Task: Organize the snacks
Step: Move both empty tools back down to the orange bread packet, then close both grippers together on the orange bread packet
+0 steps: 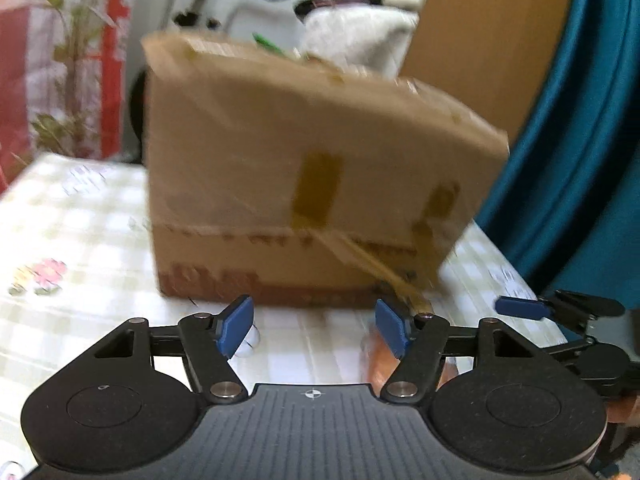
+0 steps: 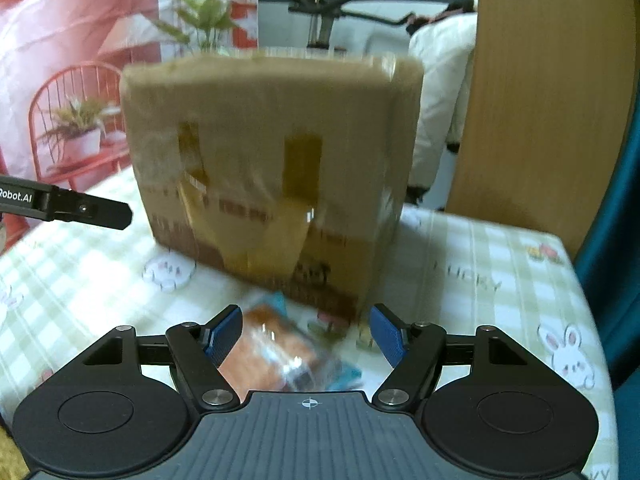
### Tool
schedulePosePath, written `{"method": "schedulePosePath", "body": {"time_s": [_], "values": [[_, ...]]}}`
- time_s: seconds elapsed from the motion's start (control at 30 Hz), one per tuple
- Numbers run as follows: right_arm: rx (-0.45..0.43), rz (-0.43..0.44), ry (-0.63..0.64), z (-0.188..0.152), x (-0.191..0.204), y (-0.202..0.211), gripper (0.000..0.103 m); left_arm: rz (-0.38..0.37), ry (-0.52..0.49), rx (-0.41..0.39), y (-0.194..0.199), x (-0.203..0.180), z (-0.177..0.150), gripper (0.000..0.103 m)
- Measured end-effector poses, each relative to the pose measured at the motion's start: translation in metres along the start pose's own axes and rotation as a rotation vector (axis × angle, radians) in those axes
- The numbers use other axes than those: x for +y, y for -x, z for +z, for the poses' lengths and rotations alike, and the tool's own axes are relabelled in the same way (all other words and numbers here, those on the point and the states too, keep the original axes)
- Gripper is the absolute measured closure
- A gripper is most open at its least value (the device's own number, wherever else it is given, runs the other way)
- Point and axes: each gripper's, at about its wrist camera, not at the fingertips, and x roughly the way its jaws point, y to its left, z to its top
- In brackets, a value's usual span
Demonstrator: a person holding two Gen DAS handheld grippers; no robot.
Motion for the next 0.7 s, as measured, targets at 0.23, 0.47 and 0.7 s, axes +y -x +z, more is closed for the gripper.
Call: {"method": "schedulePosePath", "body": {"time_s": [0.23,0.47,0.7], "values": [[0.093,0.046,0.009,-0.018,0.006,-0.018,0.036,-0.089,-0.047,0.116,-0.032,-0.015,-0.013,0.034],[0.133,0.097,-0.044,-0.031,0.002,-0.028,0.036,-0.139,-0.056,0.196,-0.064,-0.023,-0.022,0.034],[0.163,0.114,-0.027,-0.034,0.004,-0.033,0.036,-0.172,-0.053,0.257,-0.087,-0.027,-0.027,0.034]]}}
